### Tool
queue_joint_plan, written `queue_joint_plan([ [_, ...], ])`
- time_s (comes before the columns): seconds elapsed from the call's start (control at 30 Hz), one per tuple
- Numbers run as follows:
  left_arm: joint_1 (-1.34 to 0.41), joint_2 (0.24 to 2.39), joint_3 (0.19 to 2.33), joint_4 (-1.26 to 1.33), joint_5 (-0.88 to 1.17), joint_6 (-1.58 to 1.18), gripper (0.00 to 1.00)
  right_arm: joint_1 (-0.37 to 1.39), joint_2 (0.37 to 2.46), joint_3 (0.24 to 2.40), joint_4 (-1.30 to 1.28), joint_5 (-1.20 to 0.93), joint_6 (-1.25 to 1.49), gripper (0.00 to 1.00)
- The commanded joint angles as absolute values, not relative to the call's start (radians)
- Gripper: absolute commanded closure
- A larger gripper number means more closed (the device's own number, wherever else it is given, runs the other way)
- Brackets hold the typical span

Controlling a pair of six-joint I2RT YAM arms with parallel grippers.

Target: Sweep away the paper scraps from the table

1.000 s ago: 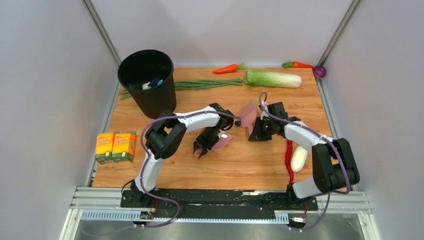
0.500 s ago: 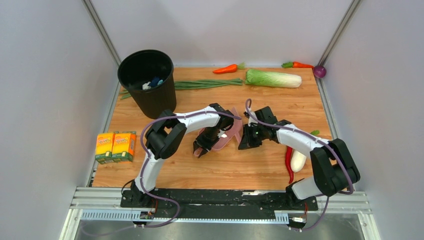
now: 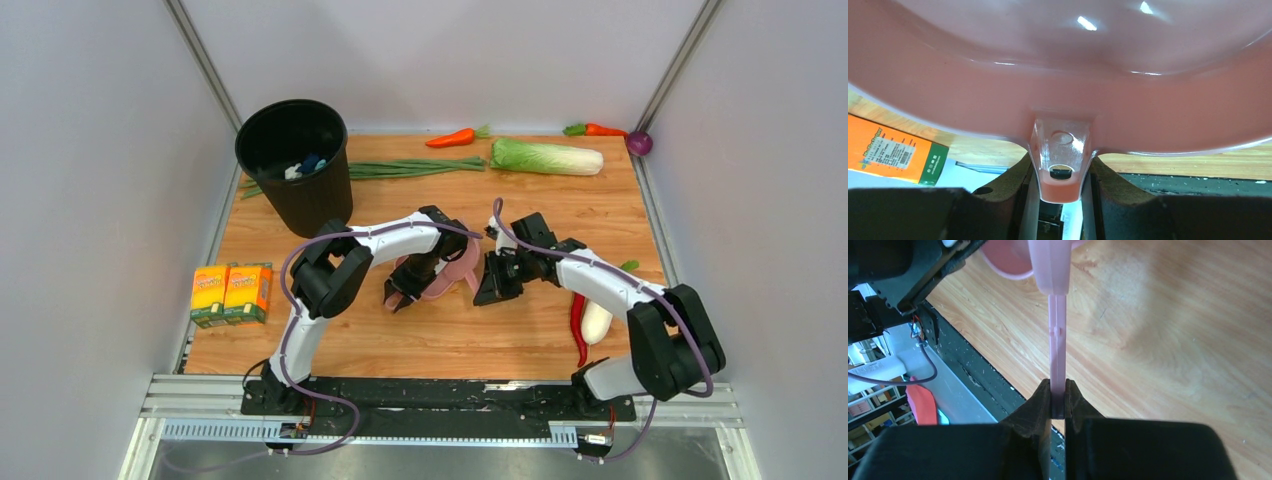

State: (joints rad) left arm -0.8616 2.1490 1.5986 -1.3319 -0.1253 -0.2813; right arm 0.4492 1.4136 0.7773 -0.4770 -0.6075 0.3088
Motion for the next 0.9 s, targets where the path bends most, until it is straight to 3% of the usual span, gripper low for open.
queue_joint_plan([
  [0.0,-0.864,2.128,1.634,-1.336,-0.186,-0.265,1.00,0.457,1.351,0.865,-0.593,-0.586,0.275,1.00],
  [0.17,-0.864,2.097,1.631,-1.313,-0.198,-0.270,1.00,0.440,1.315,0.934,-0.690,-0.402,0.352,1.00],
  [0.43,-0.865,2.045,1.652,-1.333,-0.183,-0.293,1.00,0.410,1.270,1.101,-0.793,-0.289,0.462,1.00],
  [0.87,-0.862,1.898,1.693,-1.377,-0.176,-0.353,1.00,0.344,1.224,1.152,-0.802,-0.276,0.543,1.00],
])
